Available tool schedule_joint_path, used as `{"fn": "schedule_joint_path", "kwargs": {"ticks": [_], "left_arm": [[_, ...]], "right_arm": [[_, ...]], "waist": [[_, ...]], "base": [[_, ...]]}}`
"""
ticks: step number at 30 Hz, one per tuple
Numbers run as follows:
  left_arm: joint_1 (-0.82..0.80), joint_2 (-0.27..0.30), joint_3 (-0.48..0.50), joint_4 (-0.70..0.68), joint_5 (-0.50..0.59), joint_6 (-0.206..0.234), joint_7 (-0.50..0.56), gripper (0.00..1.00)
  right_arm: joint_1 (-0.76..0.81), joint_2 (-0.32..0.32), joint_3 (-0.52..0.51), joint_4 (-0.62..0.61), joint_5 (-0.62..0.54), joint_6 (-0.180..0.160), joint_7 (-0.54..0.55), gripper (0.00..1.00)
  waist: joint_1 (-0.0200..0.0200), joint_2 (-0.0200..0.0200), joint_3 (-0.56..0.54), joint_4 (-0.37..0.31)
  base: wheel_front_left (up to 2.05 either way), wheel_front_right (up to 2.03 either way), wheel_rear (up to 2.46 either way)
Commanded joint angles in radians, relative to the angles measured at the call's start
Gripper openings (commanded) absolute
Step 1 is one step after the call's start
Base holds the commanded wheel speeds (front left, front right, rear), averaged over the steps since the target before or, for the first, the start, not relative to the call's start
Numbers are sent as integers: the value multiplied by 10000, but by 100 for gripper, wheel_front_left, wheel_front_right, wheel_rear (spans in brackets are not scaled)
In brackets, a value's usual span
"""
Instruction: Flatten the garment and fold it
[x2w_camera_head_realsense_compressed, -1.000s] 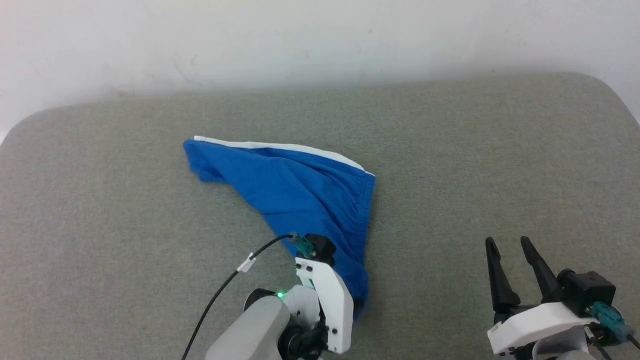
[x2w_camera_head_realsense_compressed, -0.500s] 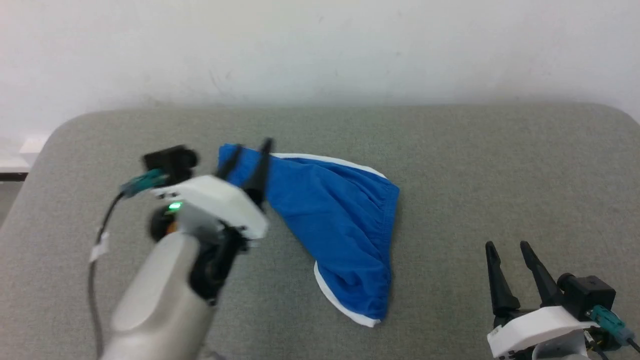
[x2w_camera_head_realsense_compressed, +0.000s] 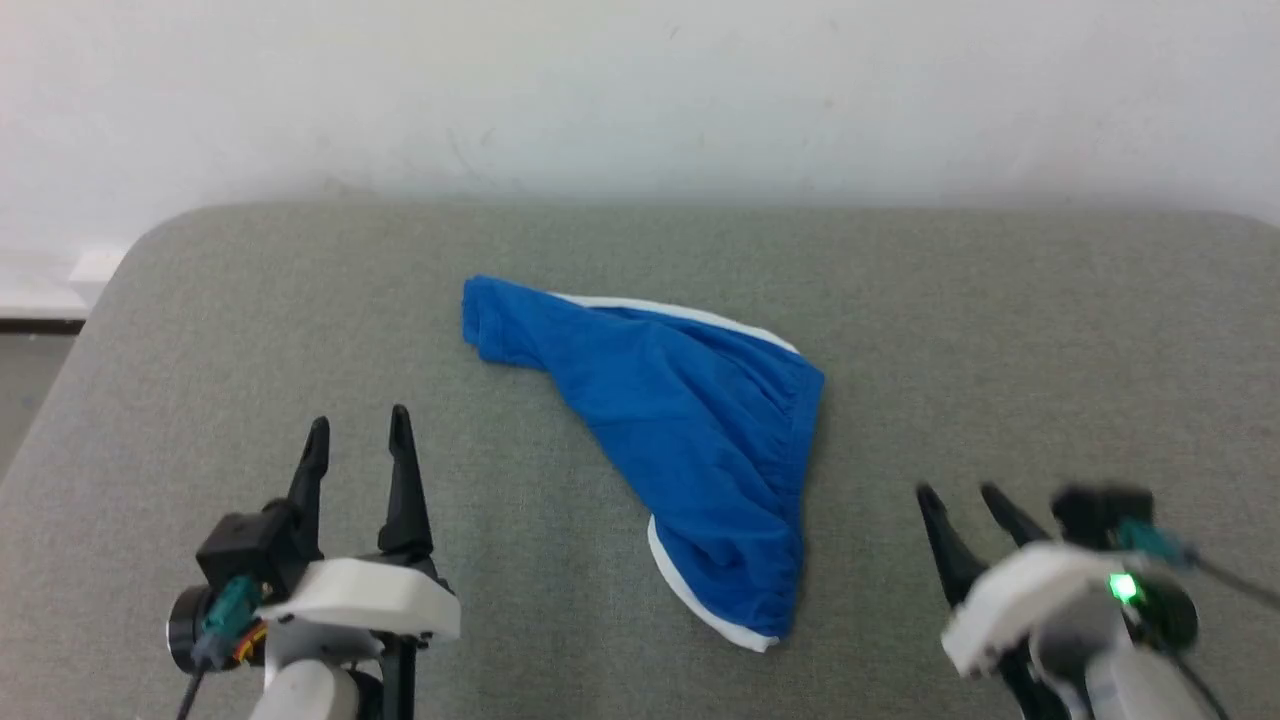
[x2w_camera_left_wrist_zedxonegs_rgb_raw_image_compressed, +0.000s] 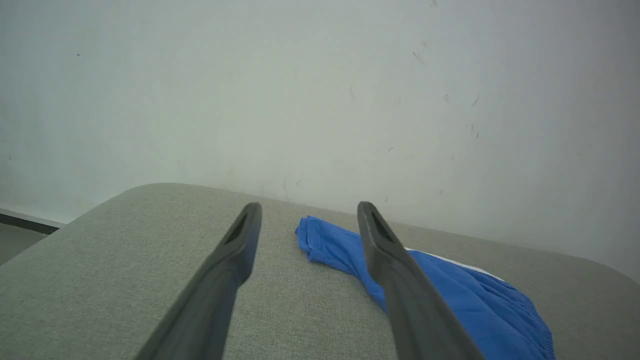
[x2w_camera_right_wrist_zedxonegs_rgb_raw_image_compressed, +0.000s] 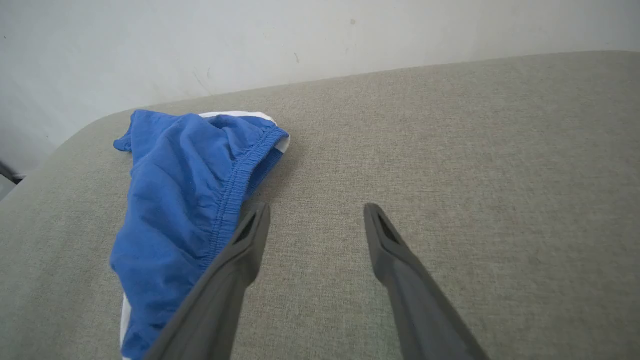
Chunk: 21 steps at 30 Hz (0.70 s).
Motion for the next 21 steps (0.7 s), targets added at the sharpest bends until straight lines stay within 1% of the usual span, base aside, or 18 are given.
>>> {"fn": "schedule_joint_path", "kwargs": {"ticks": [1, 3, 5, 9, 11, 16, 21], "left_arm": [[272, -195, 144, -199, 246, -44, -43, 100], [409, -409, 262, -349, 489, -174, -44, 100], [421, -595, 379, -420, 713, -296, -45, 100], [327, -865, 609, -458, 1120, -520, -46, 100], [255, -1045, 703, -442, 1235, -631, -46, 100], [-11, -1438, 906, -416, 1416, -940, -46, 100], [-129, -1682, 1018, -310, 1607, -1254, -46, 100]], "right_arm": [[-734, 19, 122, 73, 4, -19, 585, 100], [-1541, 19, 271, 246, -124, -19, 1411, 100], [-2369, 19, 492, 611, -193, -19, 2488, 100], [-3824, 19, 1166, 1730, -590, -19, 4761, 100], [-4387, 19, 1608, 2243, -707, -19, 5569, 100], [-5123, 19, 2353, 3140, -879, -19, 6309, 100], [-4984, 19, 2742, 3883, -908, -19, 6255, 100]], "waist": [[0, 0, 338, 173], [0, 0, 551, 281], [0, 0, 765, 406], [0, 0, 1118, 568], [0, 0, 1280, 725], [0, 0, 1746, 1158], [0, 0, 1983, 1537]], "base": [[0, 0, 0], [0, 0, 0], [0, 0, 0], [0, 0, 0], [0, 0, 0], [0, 0, 0], [0, 0, 0]]}}
